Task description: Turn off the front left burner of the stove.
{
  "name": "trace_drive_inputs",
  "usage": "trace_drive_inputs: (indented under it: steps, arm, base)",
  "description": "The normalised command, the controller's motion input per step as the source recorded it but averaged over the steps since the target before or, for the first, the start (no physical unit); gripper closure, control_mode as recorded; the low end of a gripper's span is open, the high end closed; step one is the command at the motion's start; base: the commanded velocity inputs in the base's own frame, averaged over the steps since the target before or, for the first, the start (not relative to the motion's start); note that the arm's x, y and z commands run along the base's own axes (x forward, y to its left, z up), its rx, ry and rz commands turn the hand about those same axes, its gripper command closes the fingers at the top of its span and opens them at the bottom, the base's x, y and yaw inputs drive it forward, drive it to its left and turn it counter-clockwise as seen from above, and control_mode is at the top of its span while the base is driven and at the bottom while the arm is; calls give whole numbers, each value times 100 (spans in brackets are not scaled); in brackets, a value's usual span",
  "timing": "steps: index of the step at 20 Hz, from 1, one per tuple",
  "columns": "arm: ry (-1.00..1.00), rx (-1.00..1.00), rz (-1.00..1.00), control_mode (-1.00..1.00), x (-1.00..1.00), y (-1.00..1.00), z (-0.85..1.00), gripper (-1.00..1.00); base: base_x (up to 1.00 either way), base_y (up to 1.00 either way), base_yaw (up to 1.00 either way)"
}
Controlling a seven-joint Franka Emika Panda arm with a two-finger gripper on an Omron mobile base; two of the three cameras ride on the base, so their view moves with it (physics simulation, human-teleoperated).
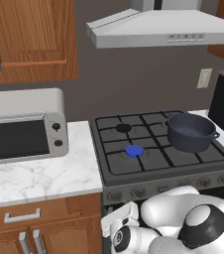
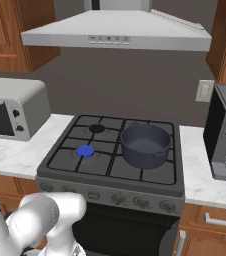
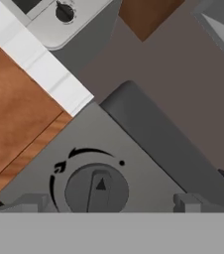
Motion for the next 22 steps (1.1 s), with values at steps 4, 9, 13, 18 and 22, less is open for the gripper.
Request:
trace_drive_inputs:
  steps: [4,9,13,18,22]
  arm:
    - [0,0,3,-100,24,-37,0,-100]
    - [0,0,3,-100,41,-35,16,-100]
    - [0,0,2,-100,41,-38,24,-100]
    - [0,0,3,-100,40,-40,3,-100]
    - [0,0,4,-100,42,-41,0,-100]
  base:
    - [0,0,0]
    - [0,0,0]
    - [0,0,0]
    - [0,0,0]
    - [0,0,0]
